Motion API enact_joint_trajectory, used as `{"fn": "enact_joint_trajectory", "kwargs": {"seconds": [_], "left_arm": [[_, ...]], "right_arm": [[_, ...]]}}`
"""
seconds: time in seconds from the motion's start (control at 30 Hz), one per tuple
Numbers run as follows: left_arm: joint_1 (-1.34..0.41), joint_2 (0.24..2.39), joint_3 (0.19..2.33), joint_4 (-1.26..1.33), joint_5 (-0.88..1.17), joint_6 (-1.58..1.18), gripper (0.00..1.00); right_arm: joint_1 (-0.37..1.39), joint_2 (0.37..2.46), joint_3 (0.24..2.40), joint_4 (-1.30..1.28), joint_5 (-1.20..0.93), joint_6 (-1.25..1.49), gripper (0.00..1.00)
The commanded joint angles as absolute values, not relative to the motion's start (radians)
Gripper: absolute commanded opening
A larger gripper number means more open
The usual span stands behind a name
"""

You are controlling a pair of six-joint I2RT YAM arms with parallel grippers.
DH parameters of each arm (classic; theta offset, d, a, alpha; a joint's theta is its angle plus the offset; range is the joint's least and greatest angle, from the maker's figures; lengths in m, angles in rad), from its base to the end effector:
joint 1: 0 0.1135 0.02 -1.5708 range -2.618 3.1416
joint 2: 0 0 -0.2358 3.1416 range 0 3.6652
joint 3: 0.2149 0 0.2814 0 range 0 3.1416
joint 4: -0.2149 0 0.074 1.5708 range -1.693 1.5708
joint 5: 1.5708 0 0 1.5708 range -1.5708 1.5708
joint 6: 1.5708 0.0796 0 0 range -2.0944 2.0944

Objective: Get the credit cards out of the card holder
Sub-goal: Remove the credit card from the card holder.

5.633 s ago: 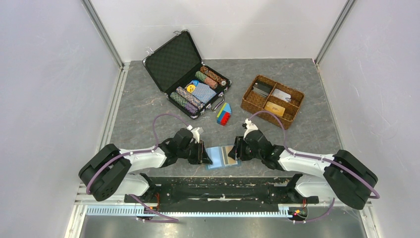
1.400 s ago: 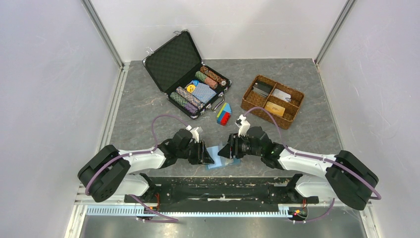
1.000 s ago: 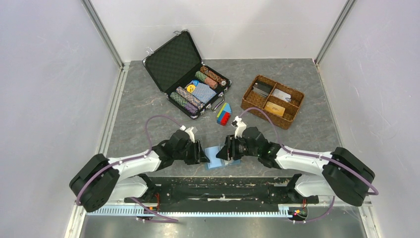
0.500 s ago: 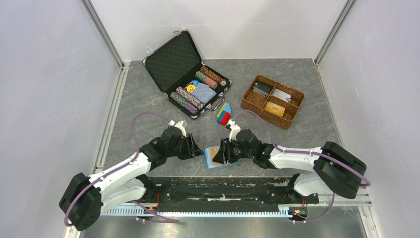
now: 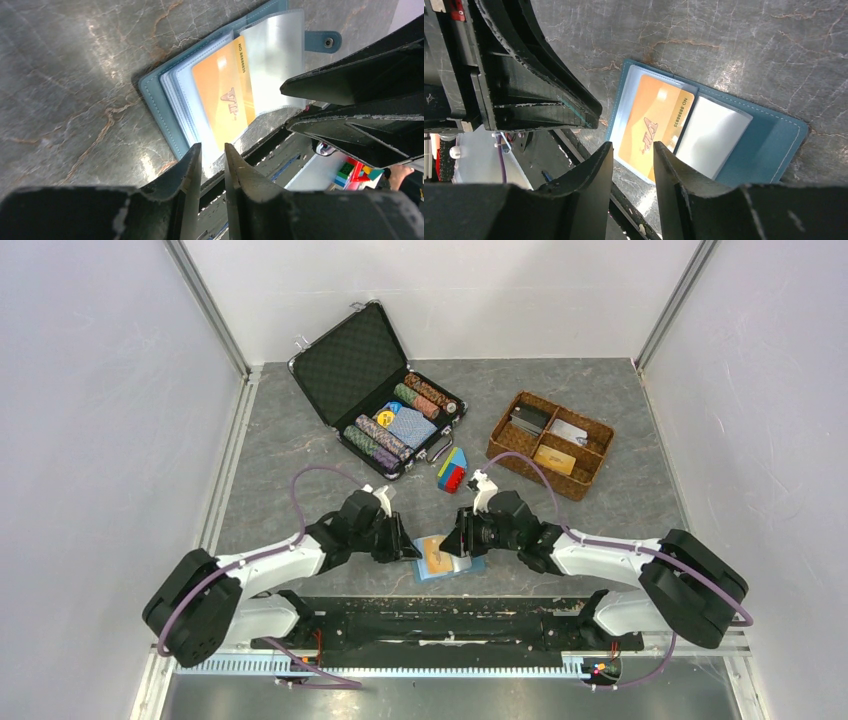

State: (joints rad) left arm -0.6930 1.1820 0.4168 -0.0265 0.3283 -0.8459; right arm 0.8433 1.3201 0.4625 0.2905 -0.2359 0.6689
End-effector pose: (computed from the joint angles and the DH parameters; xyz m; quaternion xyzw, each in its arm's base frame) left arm 0.1955 -0.1957 0.0783 -0.0078 0.9147 -0.3693 0.1639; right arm 0.1952 0.2472 0.0919 -0.1322 0.8624 0.4028 0.2768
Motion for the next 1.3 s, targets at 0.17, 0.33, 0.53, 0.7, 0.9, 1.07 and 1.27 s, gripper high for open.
{"fn": "enact_joint_trajectory", "kwargs": {"seconds": [0.17,0.33,0.53,0.7,0.9,1.07,1.27], "left_arm": [[-0.690,1.274,0.396,0.140,0.385,-0.840,0.27],[-0.690,1.314,0.376,0.174,0.381,-0.846,0.24],[-0.690,1.356,0.360,0.189,0.377,-0.850,0.19],[-0.690,1.389,0.364,0.184,0.376,-0.847,0.18],[-0.690,1.387,0.358,0.157,0.353,-0.845,0.18],[-0.691,1.386,0.351,0.148,0.341,-0.844,0.19],[-0.690,1.388,0.351,0.149,0.344,-0.842,0.20]], "right_arm": [[0.820,1.324,0.436,0.363,-0.299,0.648,0.35],[0.804,1.349,0.421,0.394,-0.325,0.653,0.34],[0.795,1.362,0.414,0.408,-0.334,0.660,0.32],[0.790,1.364,0.406,0.417,-0.330,0.666,0.30],[0.768,1.373,0.383,0.416,-0.324,0.660,0.28],[0.747,1.387,0.364,0.432,-0.333,0.660,0.30],[0.739,1.429,0.349,0.505,-0.384,0.683,0.30]]}}
